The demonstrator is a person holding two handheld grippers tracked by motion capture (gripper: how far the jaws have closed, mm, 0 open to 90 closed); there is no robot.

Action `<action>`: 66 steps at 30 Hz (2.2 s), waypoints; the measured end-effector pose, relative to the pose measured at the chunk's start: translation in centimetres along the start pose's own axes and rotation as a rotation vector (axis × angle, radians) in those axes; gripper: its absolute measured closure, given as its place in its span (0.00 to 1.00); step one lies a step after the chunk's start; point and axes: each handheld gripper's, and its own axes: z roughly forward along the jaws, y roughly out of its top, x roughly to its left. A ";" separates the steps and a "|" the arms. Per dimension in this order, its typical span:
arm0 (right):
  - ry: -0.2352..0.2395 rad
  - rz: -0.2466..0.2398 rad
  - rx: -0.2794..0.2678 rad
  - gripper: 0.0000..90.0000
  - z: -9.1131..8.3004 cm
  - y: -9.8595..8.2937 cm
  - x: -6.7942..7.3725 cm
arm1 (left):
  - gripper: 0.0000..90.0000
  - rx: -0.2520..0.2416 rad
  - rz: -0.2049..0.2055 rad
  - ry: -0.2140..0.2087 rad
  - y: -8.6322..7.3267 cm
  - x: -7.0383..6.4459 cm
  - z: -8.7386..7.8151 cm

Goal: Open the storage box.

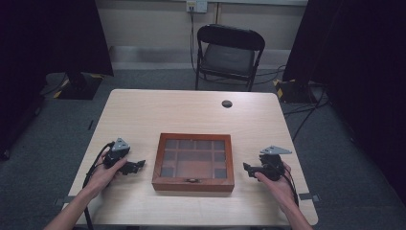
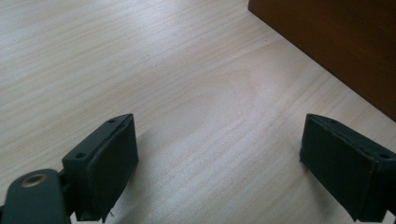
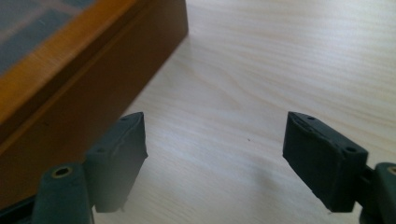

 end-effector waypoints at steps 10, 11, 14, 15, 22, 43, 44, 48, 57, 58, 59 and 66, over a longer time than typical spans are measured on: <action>0.136 0.000 -0.047 0.40 -1.4 1.5 1.2 | 0.12 0.001 0.001 0.000 0.0 0.0 0.0; 0.136 0.000 -0.047 0.40 -1.4 1.5 1.2 | 0.11 0.001 0.001 0.000 0.0 0.0 0.0; 0.172 0.008 -0.042 0.43 -1.5 1.9 1.4 | 0.11 0.001 0.001 0.001 0.0 0.0 0.0; 0.202 0.016 -0.050 0.46 -1.8 2.2 1.7 | 0.11 0.001 0.001 0.001 0.0 0.0 0.0; 0.272 -0.009 -0.081 0.52 -2.6 3.5 2.9 | 0.11 0.000 -0.001 0.001 0.0 0.0 0.0; 0.489 -0.152 -0.078 0.70 -1.9 7.7 10.8 | 0.09 0.002 0.002 0.003 0.1 0.1 0.1; 0.501 -0.154 -0.077 0.71 -1.7 7.9 11.3 | 0.09 0.002 0.001 0.003 0.0 0.1 0.1; 0.530 -0.181 -0.065 0.73 -1.1 7.9 12.7 | 0.09 0.000 0.000 0.004 0.0 0.1 0.1; 0.573 -0.227 0.008 0.83 0.5 6.3 14.3 | 0.09 -0.001 -0.004 0.003 0.0 0.1 0.1; 0.575 -0.235 0.016 0.83 0.6 6.1 14.4 | 0.09 0.000 -0.001 0.004 0.0 0.1 0.1; 0.576 -0.241 0.030 0.84 0.8 5.9 14.6 | 0.09 -0.002 -0.004 0.003 0.0 0.1 0.1; 0.569 -0.272 0.061 0.85 1.6 5.1 15.0 | 0.09 0.000 -0.001 0.005 0.0 0.1 0.1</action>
